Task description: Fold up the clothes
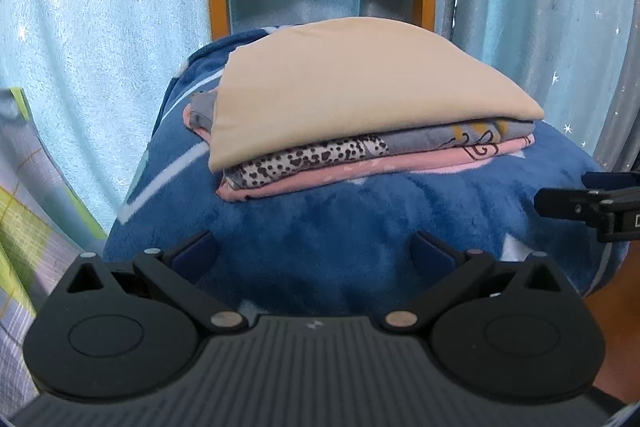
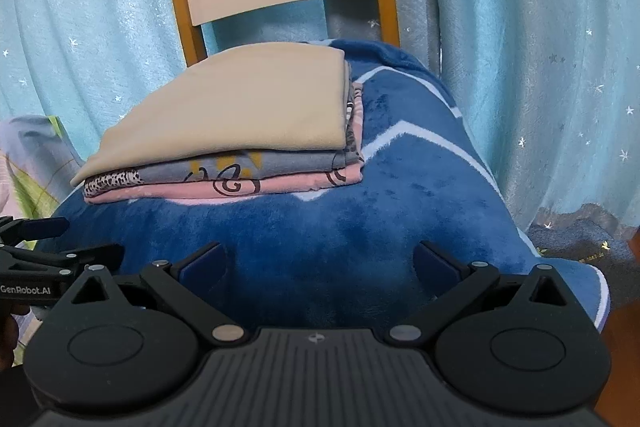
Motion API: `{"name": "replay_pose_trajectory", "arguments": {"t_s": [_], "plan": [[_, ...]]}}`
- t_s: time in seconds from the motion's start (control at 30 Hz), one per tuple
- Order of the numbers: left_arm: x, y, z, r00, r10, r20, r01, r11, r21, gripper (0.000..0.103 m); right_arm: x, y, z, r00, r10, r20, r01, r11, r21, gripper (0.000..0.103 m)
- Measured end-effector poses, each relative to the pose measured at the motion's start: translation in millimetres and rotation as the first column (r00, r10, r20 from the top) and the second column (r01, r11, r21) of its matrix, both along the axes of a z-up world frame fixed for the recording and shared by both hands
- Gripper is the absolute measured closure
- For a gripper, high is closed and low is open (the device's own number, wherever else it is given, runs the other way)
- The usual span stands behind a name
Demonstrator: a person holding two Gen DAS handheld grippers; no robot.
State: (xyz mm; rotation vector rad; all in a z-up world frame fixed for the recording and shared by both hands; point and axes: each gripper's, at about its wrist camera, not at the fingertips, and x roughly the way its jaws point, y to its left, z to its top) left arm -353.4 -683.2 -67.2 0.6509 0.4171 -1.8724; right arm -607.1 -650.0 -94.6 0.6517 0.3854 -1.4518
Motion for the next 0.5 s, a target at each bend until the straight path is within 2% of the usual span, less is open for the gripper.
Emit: {"name": "replay_pose_trajectory", "arguments": {"t_s": [0.5], "plan": [[-2.7, -5.9, -2.2, 1.000, 0.002, 0.017, -0.002, 1.000, 0.023, 0.000, 10.0, -12.2, 0.3, 0.999, -0.036, -0.039, 0.037, 0.999, 0.037, 0.000]]}}
